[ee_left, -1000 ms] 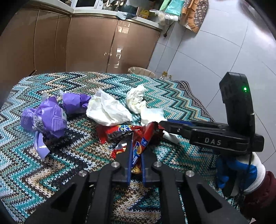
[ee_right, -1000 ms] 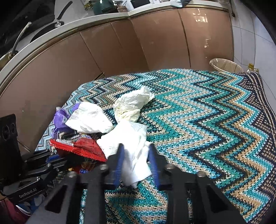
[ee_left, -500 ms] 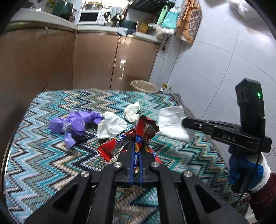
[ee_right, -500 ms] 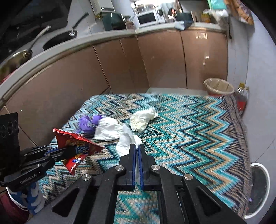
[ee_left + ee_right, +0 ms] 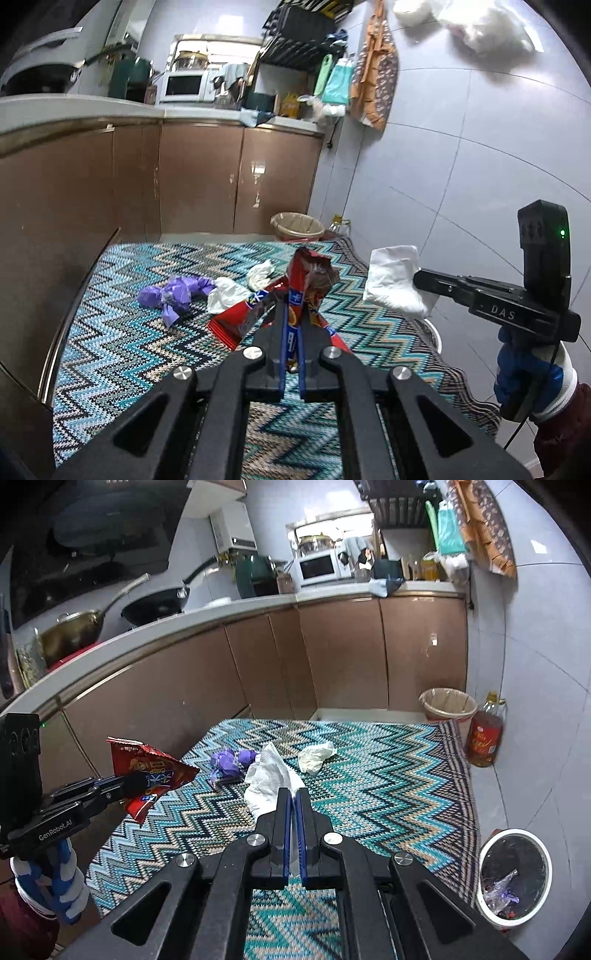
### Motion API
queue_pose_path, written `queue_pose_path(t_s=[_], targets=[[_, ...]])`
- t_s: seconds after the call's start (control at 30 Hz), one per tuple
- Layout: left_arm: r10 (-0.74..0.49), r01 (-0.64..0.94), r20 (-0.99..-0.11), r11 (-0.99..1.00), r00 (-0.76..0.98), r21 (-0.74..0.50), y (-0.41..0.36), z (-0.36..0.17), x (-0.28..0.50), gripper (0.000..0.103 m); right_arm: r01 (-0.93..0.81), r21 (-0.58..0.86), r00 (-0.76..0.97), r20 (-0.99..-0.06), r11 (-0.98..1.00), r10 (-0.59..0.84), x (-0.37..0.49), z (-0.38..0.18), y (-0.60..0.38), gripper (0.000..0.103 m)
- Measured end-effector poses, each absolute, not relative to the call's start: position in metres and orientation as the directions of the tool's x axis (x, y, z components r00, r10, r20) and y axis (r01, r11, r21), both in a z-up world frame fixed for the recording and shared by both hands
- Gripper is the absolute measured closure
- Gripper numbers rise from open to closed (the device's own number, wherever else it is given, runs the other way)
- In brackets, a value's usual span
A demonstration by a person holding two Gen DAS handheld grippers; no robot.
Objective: Collect trash
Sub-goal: 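Carry both items to the white bin and open both tools over it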
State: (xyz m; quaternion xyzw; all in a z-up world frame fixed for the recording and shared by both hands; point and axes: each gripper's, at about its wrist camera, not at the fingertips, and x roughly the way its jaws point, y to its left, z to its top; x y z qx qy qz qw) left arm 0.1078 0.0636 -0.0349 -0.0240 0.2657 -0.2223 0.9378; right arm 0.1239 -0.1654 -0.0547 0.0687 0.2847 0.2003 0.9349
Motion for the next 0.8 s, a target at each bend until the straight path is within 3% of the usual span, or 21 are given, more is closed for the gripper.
queue_pose_path(t_s=[0.4, 0.8], targets=[[-0.502, 0.532, -0.522, 0.840, 0.690, -0.104, -0.037, -0.016, 0.100, 0.099, -0.214, 0.289, 0.847, -0.421, 0.933, 0.325, 0.071, -0.045, -0.257, 0.099], [-0.552, 0.676, -0.632, 0.734, 0.544, -0.060, -0.207, -0.046, 0.152, 0.099, 0.050, 0.354, 0.877, -0.462, 0.934, 0.128, 0.066, -0.084, -0.392, 0.099]])
